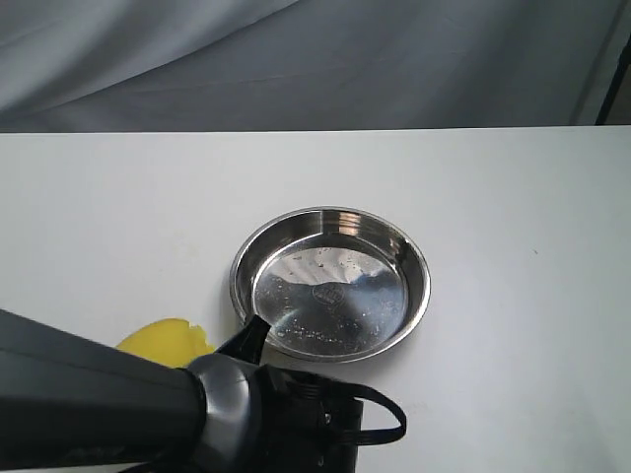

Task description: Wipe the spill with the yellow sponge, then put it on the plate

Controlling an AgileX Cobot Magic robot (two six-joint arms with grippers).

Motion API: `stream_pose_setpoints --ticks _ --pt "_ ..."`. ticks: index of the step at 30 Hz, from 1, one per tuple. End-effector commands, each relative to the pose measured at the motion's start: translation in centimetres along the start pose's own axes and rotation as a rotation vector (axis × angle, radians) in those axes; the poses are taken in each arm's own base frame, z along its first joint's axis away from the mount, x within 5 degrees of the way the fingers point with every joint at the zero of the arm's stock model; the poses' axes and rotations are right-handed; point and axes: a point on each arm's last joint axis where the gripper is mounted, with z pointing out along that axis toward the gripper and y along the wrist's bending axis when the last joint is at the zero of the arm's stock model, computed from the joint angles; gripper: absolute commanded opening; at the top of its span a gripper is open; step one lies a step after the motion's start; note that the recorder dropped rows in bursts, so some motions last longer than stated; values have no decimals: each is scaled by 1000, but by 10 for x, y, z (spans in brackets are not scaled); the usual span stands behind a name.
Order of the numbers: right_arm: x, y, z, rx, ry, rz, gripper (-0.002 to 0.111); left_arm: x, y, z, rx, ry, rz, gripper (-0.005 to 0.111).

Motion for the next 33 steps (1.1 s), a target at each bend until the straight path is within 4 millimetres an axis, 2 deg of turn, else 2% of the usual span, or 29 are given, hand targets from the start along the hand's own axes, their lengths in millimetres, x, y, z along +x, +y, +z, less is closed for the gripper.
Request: stream_pose_setpoints --ticks 1,6,13,17,22,28,31,33 --pt "1 0 0 8 -4 -8 0 -1 -16 4 107 -4 -11 0" --pt "1 0 0 8 -4 -8 0 16 -29 30 200 76 -10 0" --pt "1 0 0 8 -4 -8 0 61 -42 84 422 164 -108 0" --pt "1 0 0 8 -4 -8 0 86 -38 111 505 197 -266 0" --pt "1 0 0 8 -4 -8 0 110 -30 137 467 241 -481 0" --pt "1 0 0 8 -4 -8 0 122 -17 146 313 288 -642 0" --pt "1 0 0 8 -4 -8 0 129 -4 136 228 274 -743 0" --pt "1 0 0 8 -4 -8 0 130 -2 128 254 220 -722 0"
